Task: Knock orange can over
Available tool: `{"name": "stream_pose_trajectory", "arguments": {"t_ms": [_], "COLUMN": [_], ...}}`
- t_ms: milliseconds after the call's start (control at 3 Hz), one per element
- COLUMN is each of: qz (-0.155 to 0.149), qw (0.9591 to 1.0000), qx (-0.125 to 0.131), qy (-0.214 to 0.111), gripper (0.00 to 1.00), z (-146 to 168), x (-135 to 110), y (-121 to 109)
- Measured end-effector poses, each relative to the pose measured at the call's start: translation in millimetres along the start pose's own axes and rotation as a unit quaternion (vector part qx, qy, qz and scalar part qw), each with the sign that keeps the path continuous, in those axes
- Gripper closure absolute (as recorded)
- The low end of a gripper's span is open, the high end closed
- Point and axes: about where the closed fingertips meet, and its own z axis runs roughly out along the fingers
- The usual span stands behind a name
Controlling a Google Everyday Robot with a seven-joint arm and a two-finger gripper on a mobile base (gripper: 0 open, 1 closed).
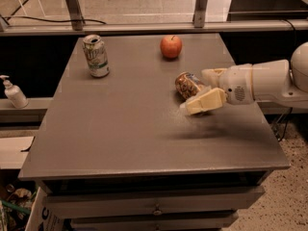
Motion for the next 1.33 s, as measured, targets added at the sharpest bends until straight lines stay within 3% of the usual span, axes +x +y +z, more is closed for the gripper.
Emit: {"name": "stream_pose_trajectory", "arguments": {"t_ms": [667,1000,1333], "qz": [0.008,0.006,0.005], "qw": [0.9997,0.9988,0.9988], "qx": [0.025,0.048,0.048], "qy": [-0.002,-0.010,-0.010], "gripper": [0.00,0.00,0.00], "z": [-30.3,-65.7,-66.7], "x": [21.9,33.7,33.8], "y": [-14.1,-26.7,-26.9]}}
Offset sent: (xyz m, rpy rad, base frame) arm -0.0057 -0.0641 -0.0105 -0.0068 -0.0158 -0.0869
